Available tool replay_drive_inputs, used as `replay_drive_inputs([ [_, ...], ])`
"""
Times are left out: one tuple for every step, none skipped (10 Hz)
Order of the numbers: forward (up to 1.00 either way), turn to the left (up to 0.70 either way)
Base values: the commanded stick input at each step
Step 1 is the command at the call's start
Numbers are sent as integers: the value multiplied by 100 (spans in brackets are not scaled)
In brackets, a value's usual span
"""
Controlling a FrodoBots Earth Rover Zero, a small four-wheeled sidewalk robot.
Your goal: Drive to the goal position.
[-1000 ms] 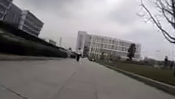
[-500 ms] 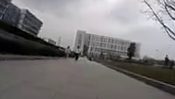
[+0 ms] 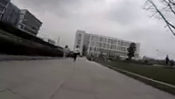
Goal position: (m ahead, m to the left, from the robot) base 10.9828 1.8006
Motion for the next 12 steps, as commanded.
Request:
replay_drive_inputs([
  [70, 0],
  [70, 0],
  [70, 0],
  [70, 0],
  [70, 0],
  [70, 0],
  [70, 0],
  [70, 0],
  [70, 0],
  [70, 0],
  [70, 0],
  [70, 0],
])
